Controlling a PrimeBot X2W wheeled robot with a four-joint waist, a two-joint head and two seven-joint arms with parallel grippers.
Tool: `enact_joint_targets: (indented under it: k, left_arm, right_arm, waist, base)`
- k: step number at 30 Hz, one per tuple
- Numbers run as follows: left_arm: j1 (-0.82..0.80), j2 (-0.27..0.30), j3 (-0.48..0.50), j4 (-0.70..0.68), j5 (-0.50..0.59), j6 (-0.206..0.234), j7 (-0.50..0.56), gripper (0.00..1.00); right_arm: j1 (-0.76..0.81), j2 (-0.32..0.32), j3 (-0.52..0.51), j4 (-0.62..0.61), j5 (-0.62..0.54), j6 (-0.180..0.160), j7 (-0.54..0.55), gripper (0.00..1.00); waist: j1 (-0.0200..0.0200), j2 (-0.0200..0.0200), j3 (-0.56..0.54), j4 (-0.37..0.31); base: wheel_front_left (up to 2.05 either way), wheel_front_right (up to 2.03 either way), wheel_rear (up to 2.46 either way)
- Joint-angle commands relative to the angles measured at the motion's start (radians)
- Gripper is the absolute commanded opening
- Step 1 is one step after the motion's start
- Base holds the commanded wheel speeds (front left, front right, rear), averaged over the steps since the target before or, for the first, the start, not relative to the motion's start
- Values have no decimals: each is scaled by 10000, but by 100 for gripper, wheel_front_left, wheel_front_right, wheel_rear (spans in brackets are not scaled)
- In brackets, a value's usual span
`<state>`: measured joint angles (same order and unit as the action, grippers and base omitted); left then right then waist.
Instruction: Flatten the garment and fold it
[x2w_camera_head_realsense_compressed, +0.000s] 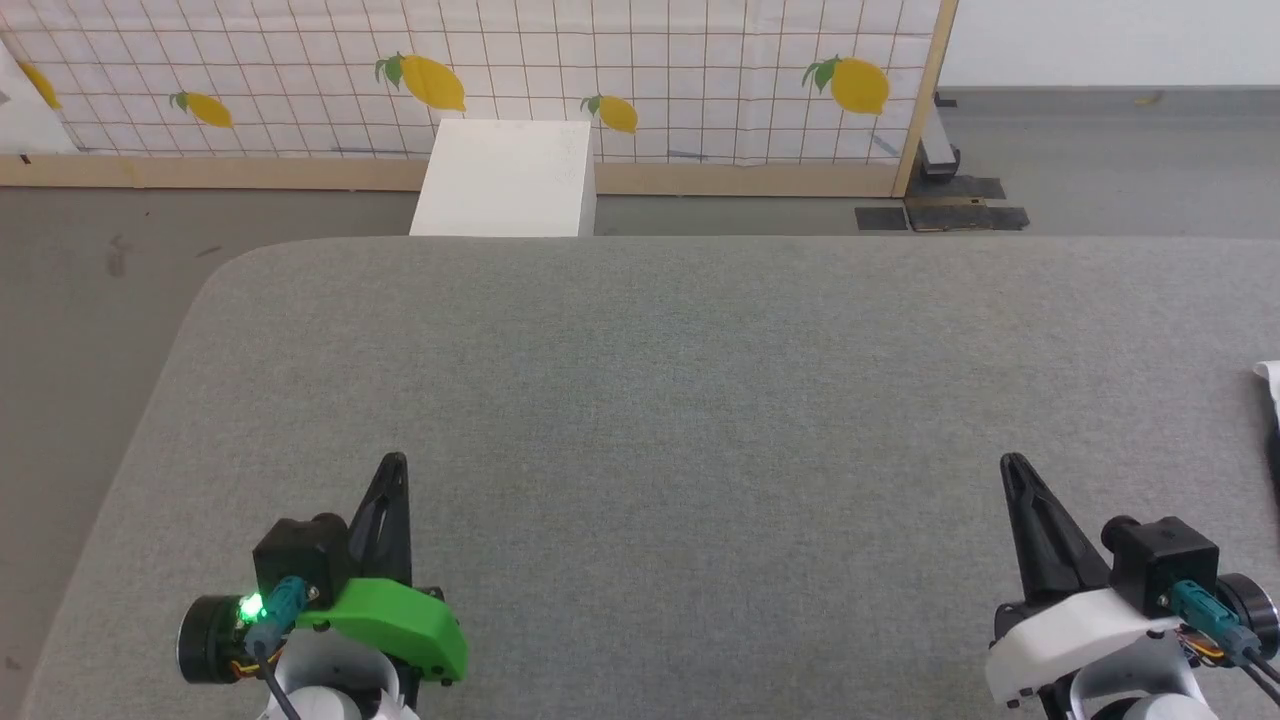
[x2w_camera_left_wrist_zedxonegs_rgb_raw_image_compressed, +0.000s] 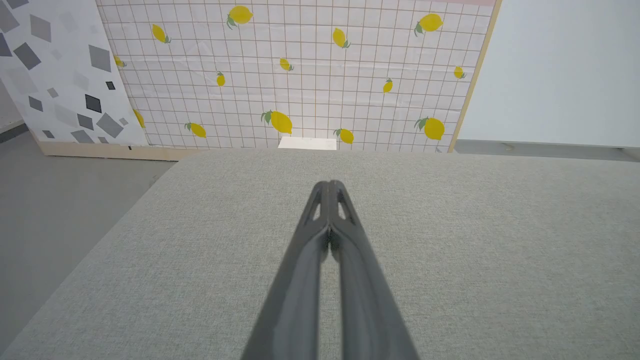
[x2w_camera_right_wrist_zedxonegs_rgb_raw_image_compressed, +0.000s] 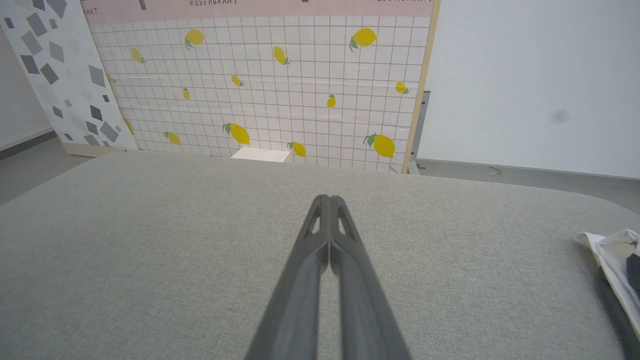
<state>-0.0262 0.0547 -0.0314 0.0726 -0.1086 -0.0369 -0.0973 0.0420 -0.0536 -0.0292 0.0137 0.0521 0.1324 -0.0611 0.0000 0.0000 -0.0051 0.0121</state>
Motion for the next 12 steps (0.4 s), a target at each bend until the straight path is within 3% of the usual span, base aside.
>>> enact_joint_targets:
  k: [1, 12]
  left_arm:
    - [133, -29, 46, -82, 110, 67, 68, 0]
    - [164, -33, 111, -238, 347, 140, 287, 0]
  right_arm:
    - [-141, 21, 34, -66, -109, -11, 55, 0]
    - [-209, 24, 97, -84, -209, -12, 190, 0]
  waist:
    - [0, 0, 2, -4]
    - [0, 0, 14, -32]
  base:
    - [0, 0, 0]
    - [0, 0, 0]
